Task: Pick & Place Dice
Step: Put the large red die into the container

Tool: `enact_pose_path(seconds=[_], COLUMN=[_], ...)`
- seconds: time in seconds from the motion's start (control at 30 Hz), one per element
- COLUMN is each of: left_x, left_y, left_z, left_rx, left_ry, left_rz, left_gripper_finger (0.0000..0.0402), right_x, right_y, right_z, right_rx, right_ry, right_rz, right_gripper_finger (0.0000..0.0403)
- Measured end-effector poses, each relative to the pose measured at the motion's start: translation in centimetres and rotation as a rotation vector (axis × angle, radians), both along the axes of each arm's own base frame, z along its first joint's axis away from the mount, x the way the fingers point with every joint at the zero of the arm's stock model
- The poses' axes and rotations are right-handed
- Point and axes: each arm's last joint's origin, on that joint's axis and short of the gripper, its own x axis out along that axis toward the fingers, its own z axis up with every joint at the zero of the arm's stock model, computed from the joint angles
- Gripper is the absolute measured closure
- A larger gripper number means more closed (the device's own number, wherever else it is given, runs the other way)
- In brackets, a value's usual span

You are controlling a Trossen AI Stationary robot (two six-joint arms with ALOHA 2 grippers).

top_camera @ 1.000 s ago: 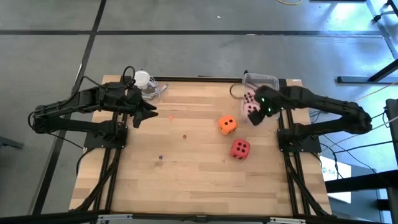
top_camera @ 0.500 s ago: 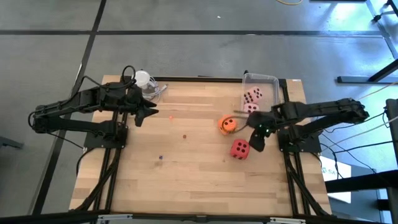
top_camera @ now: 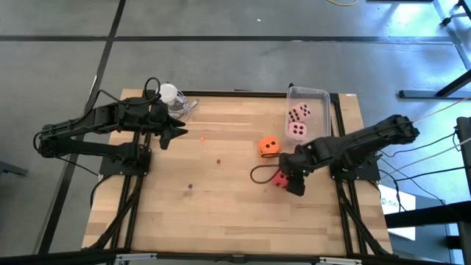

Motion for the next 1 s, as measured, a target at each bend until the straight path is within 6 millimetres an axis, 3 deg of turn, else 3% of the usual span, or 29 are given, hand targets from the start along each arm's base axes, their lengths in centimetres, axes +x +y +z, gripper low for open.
enact_pose_path(seconds=[0.2,0.3,0.4,0.63,0.8,1.0], left_x=[0.0,0.0,0.0,0.0,0.0,0.0], left_y=[0.0,0.0,0.0,0.0,0.0,0.0], left_z=[0.0,0.0,0.0,0.0,0.0,0.0], left_rx=[0.000,0.005,0.023,0.036,0.040,0.046], left_ry=[0.000,0.001,0.006,0.009,0.011,0.012], left_rz=[0.000,-0.003,-0.011,-0.017,-0.020,-0.022], left_gripper_finger=[0.0233,0.0233,0.0233,0.0233,0.0233,0.0233], right_x=[1.8,2.6,2.9,3.9,4.1,4.0], right_y=[1.2,2.3,2.6,2.6,2.4,2.3], right_z=[2.3,2.4,1.7,-0.3,-2.0,-3.7], right_rx=[-0.004,0.111,0.092,0.059,-0.082,-0.195], right_ry=[-0.076,-0.093,-0.100,-0.025,0.056,0.180], right_rz=[0.020,0.086,0.121,0.111,0.087,0.062], right_gripper_finger=[0.0246,0.0251,0.0247,0.0179,0.0125,0.0107])
